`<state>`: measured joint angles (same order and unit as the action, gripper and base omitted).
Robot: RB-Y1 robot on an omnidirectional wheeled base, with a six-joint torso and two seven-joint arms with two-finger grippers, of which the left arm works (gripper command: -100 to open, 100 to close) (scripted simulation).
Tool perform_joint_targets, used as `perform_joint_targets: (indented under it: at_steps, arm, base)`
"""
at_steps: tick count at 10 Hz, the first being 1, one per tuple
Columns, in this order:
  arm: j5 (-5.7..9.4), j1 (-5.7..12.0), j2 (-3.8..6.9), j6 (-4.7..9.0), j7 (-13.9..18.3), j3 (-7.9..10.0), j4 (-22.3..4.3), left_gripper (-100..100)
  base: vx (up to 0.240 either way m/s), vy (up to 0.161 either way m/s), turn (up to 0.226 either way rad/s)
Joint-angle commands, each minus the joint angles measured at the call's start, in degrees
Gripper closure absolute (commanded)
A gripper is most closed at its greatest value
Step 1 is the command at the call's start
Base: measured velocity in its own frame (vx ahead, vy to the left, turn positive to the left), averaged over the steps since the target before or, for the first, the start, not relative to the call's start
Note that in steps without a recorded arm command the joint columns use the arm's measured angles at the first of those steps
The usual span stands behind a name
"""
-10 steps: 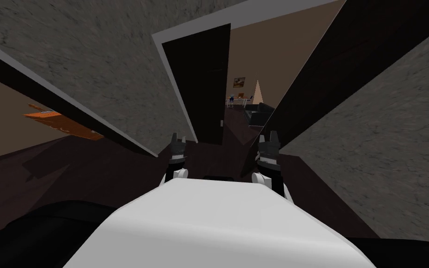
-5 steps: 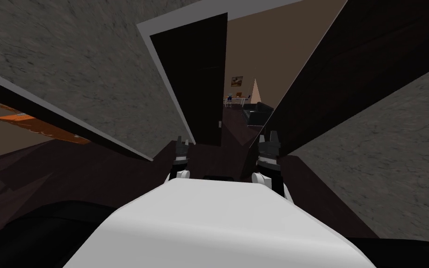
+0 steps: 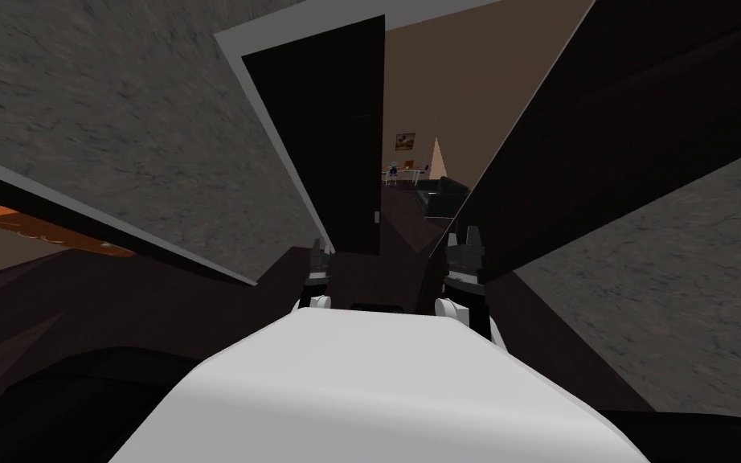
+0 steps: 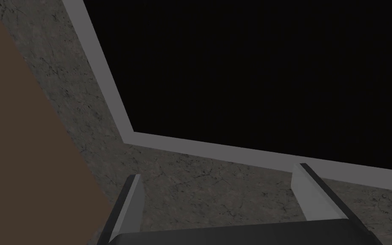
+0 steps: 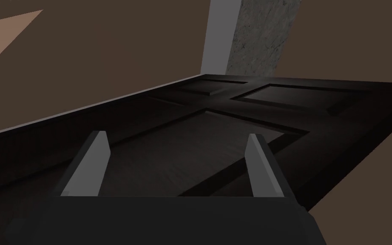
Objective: Pull the door open
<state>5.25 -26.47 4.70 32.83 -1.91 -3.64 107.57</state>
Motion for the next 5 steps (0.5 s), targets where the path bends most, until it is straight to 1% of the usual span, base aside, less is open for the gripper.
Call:
perform_joint_targets:
  at_steps: [1,2,3,5]
  arm:
    - [-0.06,0.48,0.23,0.48,-0.13,-0.33,-2.38,-100]
    - [-0.13,0.65,0.24,0.7,-0.22,-0.51,-3.32,-100]
    - [-0.25,1.01,0.24,1.14,-0.41,-0.89,-5.23,-100]
    - [-0.39,1.38,0.19,1.59,-0.61,-1.27,-7.15,-100]
  base:
    - [0.124,-0.016,-0.08]
    - [0.126,-0.005,-0.058]
    - [0.135,-0.018,-0.064]
    - [0.109,-0.003,-0.045]
